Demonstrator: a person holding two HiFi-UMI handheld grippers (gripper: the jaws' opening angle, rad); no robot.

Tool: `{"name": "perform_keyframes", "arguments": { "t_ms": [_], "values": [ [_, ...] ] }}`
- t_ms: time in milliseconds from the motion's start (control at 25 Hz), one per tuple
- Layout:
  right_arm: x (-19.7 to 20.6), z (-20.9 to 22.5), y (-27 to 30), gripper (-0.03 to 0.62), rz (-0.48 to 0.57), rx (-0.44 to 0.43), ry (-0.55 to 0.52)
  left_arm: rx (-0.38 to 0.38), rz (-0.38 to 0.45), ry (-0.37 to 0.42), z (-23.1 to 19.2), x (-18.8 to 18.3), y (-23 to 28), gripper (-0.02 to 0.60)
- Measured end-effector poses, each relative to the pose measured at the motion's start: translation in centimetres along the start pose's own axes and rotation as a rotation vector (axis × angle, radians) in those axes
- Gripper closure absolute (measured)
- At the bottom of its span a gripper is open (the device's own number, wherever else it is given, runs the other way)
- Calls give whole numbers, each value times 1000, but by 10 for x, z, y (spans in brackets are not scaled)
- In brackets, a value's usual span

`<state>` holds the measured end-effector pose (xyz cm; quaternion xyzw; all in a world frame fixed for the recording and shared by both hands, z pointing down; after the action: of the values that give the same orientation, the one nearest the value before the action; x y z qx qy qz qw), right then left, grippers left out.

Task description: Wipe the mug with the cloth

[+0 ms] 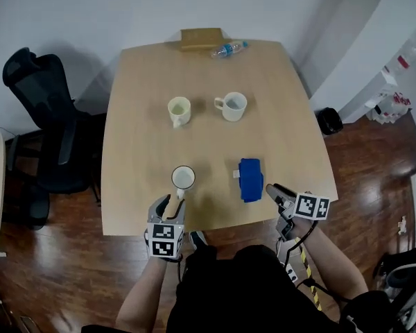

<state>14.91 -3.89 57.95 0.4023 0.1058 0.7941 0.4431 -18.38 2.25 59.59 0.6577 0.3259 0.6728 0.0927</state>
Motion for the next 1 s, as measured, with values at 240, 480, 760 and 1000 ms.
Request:
{"name": "perform_keyframes", "arguments": {
  "t_ms": [240,480,760,1000],
  "values": [
    [-2,28,55,405,-163,18,-16,43,-77,-38,-4,10,16,400],
    [17,42,86,404,-337,-16,-12,39,-124,-41,7,10,27,400],
    [24,39,114,393,-442,1,-38,45,-171,-21,10,12,36,400],
    [24,29,122,454,-461,23,-80,-39,-179,60,0,26,47,438]
  ]
}}
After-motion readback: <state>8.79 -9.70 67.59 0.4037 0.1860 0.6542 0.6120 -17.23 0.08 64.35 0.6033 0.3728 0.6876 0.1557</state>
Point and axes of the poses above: the fingertips, and each gripper's own axes: y forward along the fingers, z to its right, x out of its underside, the point moved 4 cm from there along -y, backward along the fingers, and after that the axes turned 1 degree about x, right-handed, at the moved point
